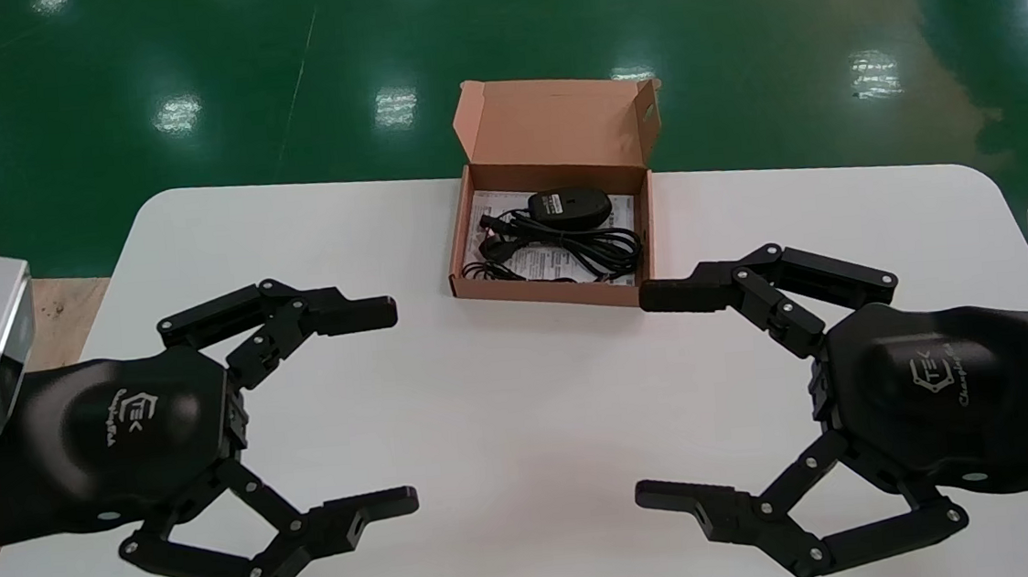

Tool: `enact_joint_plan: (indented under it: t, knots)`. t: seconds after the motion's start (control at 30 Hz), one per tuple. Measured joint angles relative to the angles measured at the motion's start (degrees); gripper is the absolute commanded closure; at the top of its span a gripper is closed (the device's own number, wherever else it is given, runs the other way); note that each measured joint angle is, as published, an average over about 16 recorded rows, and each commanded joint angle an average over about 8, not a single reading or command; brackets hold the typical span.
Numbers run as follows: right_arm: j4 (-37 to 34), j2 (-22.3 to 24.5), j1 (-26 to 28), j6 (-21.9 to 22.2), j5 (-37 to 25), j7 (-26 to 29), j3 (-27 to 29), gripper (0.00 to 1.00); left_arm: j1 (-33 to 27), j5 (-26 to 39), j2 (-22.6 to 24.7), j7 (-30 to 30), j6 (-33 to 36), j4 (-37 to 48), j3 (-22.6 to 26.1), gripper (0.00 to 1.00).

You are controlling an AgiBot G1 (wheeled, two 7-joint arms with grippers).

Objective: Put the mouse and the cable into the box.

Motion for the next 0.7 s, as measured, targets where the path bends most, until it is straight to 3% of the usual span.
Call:
enact_joint_plan:
  t: [0.7]
  knots:
    - [-0.08,-0.01,0.05,0.03,-0.06,-0.03,-0.01,0.00,-0.06,0.08,0.07,0.06,-0.07,0.10,0.06,0.00]
